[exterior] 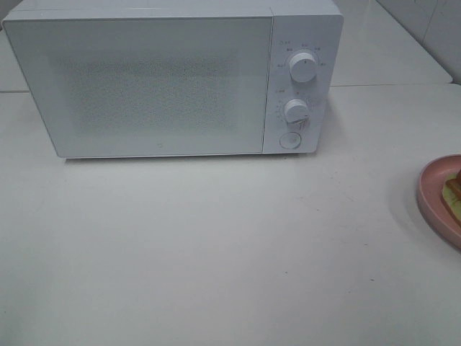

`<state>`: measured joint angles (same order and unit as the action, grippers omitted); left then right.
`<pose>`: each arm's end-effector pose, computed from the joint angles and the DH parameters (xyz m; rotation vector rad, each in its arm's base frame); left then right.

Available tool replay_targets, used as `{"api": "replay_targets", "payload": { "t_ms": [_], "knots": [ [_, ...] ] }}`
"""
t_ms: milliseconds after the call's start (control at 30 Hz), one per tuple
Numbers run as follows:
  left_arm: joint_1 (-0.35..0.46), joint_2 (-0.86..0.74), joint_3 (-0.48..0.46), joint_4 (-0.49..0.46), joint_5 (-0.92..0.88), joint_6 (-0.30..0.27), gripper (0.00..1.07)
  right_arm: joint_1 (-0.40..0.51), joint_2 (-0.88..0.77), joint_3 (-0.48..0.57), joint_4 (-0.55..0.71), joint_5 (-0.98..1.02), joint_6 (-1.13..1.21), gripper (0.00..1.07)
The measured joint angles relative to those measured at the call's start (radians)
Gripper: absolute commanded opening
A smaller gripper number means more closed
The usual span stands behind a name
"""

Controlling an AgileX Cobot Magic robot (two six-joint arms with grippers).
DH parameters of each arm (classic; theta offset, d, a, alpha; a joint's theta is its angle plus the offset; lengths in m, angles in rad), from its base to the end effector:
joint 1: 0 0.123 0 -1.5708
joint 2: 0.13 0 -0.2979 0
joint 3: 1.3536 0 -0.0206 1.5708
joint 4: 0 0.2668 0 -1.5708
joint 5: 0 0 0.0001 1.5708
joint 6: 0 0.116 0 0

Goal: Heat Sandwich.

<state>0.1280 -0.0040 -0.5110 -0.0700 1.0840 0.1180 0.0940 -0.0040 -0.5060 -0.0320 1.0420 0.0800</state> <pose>0.0161 -0.0052 0.2749 -0.0054 2.0513 0.0692 0.0184 -0.0015 0.2775 -0.0128 2.0159 0.0726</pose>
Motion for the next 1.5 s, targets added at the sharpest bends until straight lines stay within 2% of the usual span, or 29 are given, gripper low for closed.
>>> {"api": "replay_targets", "payload": {
  "t_ms": [100, 267, 1500],
  "knots": [
    [0.000, 0.000, 0.007, 0.011, -0.011, -0.027, 0.80, 0.000, 0.000, 0.000, 0.000, 0.000, 0.000, 0.58],
    [0.000, 0.000, 0.015, 0.006, -0.031, -0.037, 0.80, 0.000, 0.000, 0.000, 0.000, 0.000, 0.000, 0.58],
    [-0.025, 0.000, 0.017, -0.011, -0.034, -0.041, 0.79, 0.000, 0.000, 0.000, 0.000, 0.000, 0.000, 0.58]
  ]
}}
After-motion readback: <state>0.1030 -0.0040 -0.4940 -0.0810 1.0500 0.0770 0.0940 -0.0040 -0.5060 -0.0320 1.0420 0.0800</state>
